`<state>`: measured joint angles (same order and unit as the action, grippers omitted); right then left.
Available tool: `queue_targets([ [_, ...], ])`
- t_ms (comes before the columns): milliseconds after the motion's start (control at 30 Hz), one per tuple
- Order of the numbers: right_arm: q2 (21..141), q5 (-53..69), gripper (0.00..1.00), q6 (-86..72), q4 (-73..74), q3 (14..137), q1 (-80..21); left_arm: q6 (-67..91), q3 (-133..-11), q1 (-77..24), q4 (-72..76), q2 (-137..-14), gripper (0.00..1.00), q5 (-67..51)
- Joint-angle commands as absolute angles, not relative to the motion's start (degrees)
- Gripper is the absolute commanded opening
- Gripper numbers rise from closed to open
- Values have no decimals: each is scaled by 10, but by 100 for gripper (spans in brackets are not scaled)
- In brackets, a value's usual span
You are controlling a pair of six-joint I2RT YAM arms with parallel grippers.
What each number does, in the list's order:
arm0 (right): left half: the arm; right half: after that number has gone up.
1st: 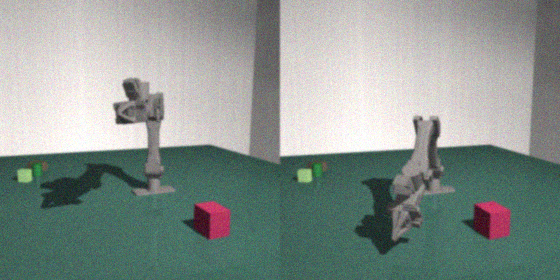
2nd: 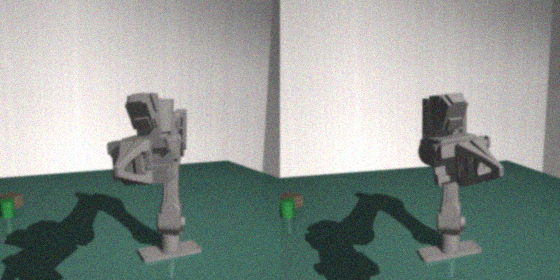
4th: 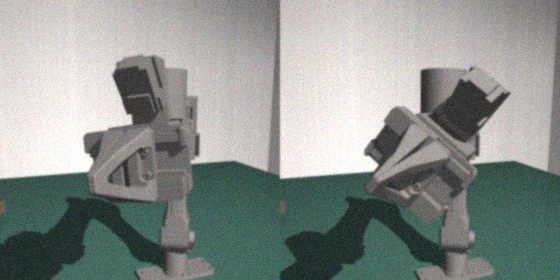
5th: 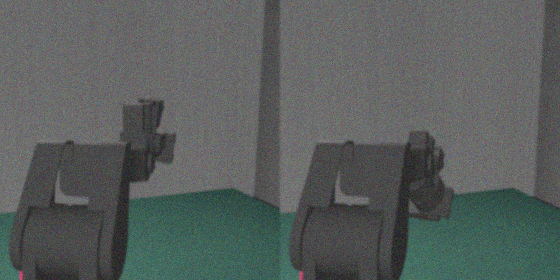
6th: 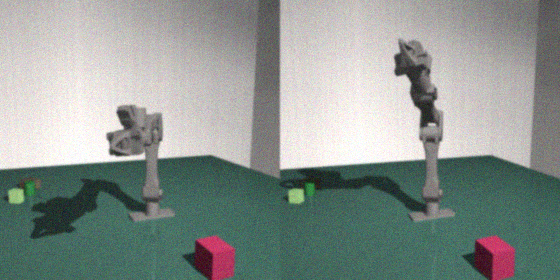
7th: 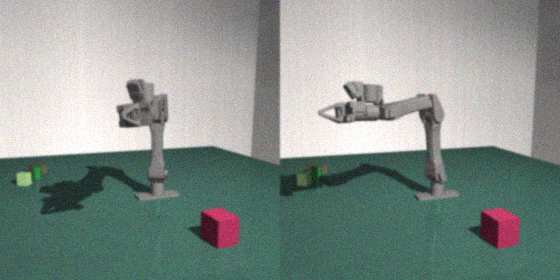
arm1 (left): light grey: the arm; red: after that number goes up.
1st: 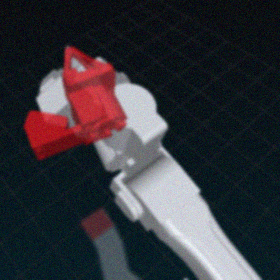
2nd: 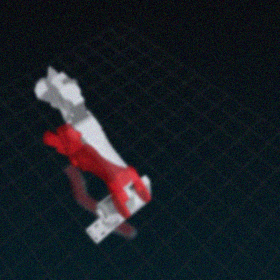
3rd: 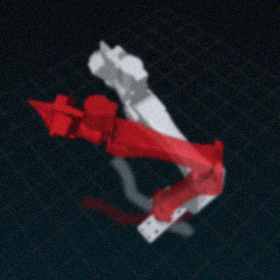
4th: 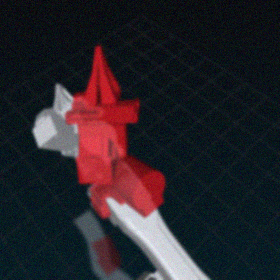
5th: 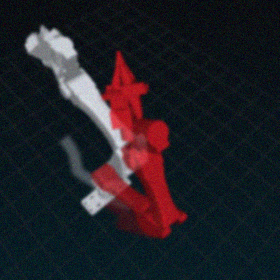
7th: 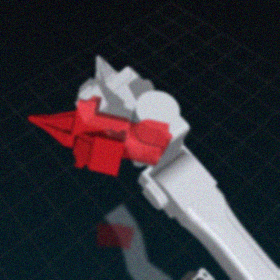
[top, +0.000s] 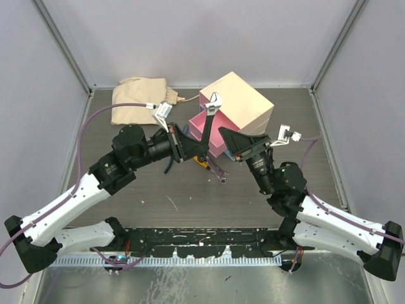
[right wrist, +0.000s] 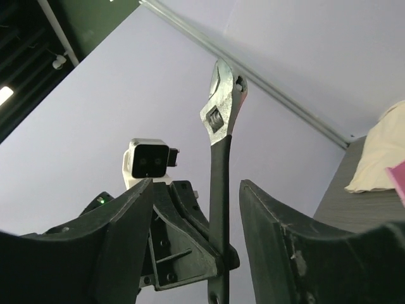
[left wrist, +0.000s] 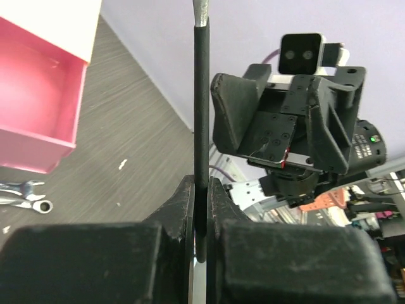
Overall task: Sort the tools into containers
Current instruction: Place the wrench in the drawer.
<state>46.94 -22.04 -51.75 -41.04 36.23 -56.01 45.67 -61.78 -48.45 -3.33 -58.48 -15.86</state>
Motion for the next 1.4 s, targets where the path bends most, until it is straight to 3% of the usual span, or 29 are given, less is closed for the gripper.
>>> queue_targets([
  [0,429,-273,65,-485,-365,342,-559,408,-662,-482,-49,-571,0,-133],
  [267,335,-315,69,-440,-213,335,-559,322,-783,-481,-233,-640,0,-51],
  [533,316,-390,70,-381,105,428,-559,197,-959,-481,-491,-775,0,28],
  [733,261,-424,70,-376,128,409,-559,131,-1076,-482,-632,-869,0,79],
  [1033,238,-433,70,-394,162,397,-559,74,-1196,-500,-718,-958,0,162],
  [1367,201,-449,70,-413,189,384,-559,-87,-1221,-596,-748,-1054,0,440],
])
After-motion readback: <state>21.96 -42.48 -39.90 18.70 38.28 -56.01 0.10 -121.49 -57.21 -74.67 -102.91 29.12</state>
